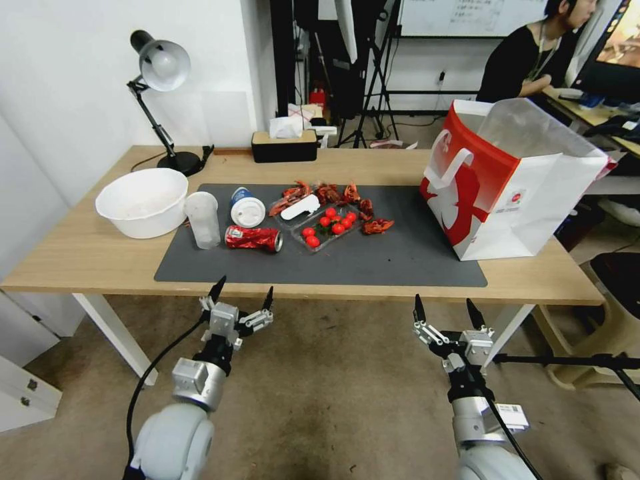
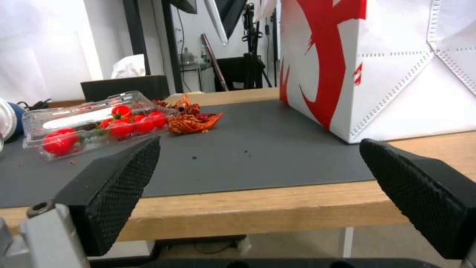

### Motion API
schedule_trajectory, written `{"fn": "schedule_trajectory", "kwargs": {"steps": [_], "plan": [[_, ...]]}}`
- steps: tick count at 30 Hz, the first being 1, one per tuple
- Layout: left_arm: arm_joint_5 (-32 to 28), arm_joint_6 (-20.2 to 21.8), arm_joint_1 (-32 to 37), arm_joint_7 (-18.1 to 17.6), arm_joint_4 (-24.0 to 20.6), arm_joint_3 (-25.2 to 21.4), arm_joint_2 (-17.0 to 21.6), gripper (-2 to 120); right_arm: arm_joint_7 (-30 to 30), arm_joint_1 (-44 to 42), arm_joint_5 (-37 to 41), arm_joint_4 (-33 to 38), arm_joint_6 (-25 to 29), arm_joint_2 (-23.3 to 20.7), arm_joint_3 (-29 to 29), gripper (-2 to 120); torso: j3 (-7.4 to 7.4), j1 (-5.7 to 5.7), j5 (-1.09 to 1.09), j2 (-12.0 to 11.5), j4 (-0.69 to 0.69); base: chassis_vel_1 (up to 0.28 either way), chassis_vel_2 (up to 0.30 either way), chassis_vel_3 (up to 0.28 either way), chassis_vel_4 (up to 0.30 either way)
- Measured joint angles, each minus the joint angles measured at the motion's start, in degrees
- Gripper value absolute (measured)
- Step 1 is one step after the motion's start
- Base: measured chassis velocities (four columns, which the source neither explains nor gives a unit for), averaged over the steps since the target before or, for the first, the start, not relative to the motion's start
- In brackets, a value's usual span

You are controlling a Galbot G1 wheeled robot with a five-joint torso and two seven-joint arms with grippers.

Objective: Pick up the trash from the table and place it into the takeout bag.

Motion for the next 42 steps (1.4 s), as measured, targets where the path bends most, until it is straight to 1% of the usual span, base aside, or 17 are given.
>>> {"fn": "schedule_trajectory", "kwargs": {"steps": [2, 3, 6, 8, 10, 12, 16, 19, 20, 23, 24, 26, 27, 29, 33, 35, 42], "plan": [[-1.50, -0.06, -2.46, 0.89, 1.25, -0.09, 2.33, 100, 0.02, 0.15, 0.00, -0.01, -0.23, 0.07, -0.04, 100, 0.00, 0.00, 0.00, 0.00, -0.01, 0.000, 0.000, 0.000, 0.000], [-1.50, -0.06, -2.46, 0.89, 1.25, -0.09, 2.33, 100, 0.02, 0.15, 0.00, -0.01, -0.23, 0.07, -0.04, 100, 0.00, 0.00, 0.00, 0.00, -0.01, 0.000, 0.000, 0.000, 0.000], [-3.64, -0.16, -7.12, 2.94, 3.44, 0.14, 6.07, 100, 0.08, 0.26, 0.00, -0.01, -0.45, 0.13, 0.18, 100, 0.00, 0.00, 0.00, 0.00, -0.02, 0.000, 0.000, 0.000, 0.000], [-3.89, -0.18, -7.87, 3.11, 3.82, 0.24, 6.62, 100, 0.09, 0.28, -0.01, -0.01, -0.47, 0.14, 0.21, 100, 0.00, 0.00, -0.01, 0.00, -0.02, 0.000, 0.000, 0.000, 0.000], [-4.79, -0.18, -10.86, 3.26, 5.75, 0.47, 8.41, 100, 0.14, 0.33, -0.06, -0.01, -0.58, 0.33, 0.35, 100, 0.00, 0.01, 0.00, 0.00, -0.02, 0.000, 0.000, 0.000, 0.000], [-4.90, -0.18, -11.14, 3.26, 5.95, 0.48, 8.55, 100, 0.15, 0.33, -0.08, 0.00, -0.59, 0.36, 0.36, 100, 0.00, 0.00, 0.00, 0.00, -0.02, 0.000, 0.000, 0.000, 0.000], [-6.13, 0.41, -14.31, 2.96, 8.25, 0.51, 9.47, 100, 0.20, 0.21, -0.25, 0.01, -0.63, 0.59, 0.51, 100, 0.00, 0.00, 0.00, 0.00, -0.01, 0.000, 0.000, 0.000, 0.000], [-7.15, 2.75, -17.43, 0.86, 10.14, 0.46, 10.25, 100, 0.24, 0.26, -0.28, 0.05, -0.69, 0.65, 0.63, 100, 0.00, 0.00, 0.00, 0.00, -0.02, 0.000, 0.000, 0.000, 0.000], [-7.15, 2.75, -17.43, 0.86, 10.14, 0.46, 10.25, 100, 0.24, 0.26, -0.28, 0.05, -0.69, 0.65, 0.63, 100, 0.00, 0.00, 0.00, 0.00, -0.02, 0.000, 0.000, 0.000, 0.000], [-8.43, 8.27, -20.17, -4.41, 11.32, 0.82, 11.02, 100, 0.28, 0.51, -0.30, 0.08, -0.83, 0.69, 0.62, 100, 0.00, 0.00, 0.00, 0.00, -0.01, 0.000, 0.000, 0.000, 0.000], [-8.43, 8.27, -20.17, -4.41, 11.32, 0.82, 11.02, 100, 0.28, 0.51, -0.30, 0.08, -0.83, 0.69, 0.62, 100, 0.00, 0.00, 0.00, 0.00, -0.01, 0.000, 0.000, 0.000, 0.000], [-8.96, 11.83, -21.81, -7.13, 12.41, 1.21, 11.44, 100, 0.29, 0.65, -0.33, 0.07, -0.86, 0.75, 0.51, 100, 0.00, 0.00, 0.00, 0.00, -0.02, 0.000, 0.000, 0.000, 0.000], [-8.96, 11.83, -21.81, -7.13, 12.41, 1.21, 11.44, 100, 0.29, 0.65, -0.33, 0.07, -0.86, 0.75, 0.51, 100, 0.00, 0.00, 0.00, 0.00, -0.02, 0.000, 0.000, 0.000, 0.000], [-9.85, 15.86, -23.40, -9.44, 13.58, 1.72, 11.86, 100, 0.31, 0.79, -0.41, 0.06, -0.88, 0.82, 0.39, 100, 0.00, 0.00, 0.00, 0.00, 0.00, 0.000, 0.000, 0.000, 0.000], [-10.80, 18.08, -24.64, -10.91, 14.39, 2.11, 11.98, 100, 0.32, 0.90, -0.48, 0.00, -0.89, 0.84, 0.37, 100, 0.00, 0.00, 0.00, 0.00, -0.01, 0.000, 0.000, 0.000, 0.000], [-11.73, 21.37, -26.36, -12.42, 15.15, 2.50, 11.99, 100, 0.36, 1.03, -0.55, -0.13, -0.90, 0.86, 0.34, 100, 0.00, 0.01, 0.00, 0.00, -0.01, 0.000, 0.000, 0.000, 0.000], [-12.06, 24.29, -27.96, -13.46, 15.97, 3.08, 12.00, 100, 0.44, 1.04, -0.79, -0.15, -0.90, 0.98, 0.35, 100, 0.00, 0.00, 0.00, 0.00, -0.01, 0.000, 0.000, 0.000, 0.000]]}}
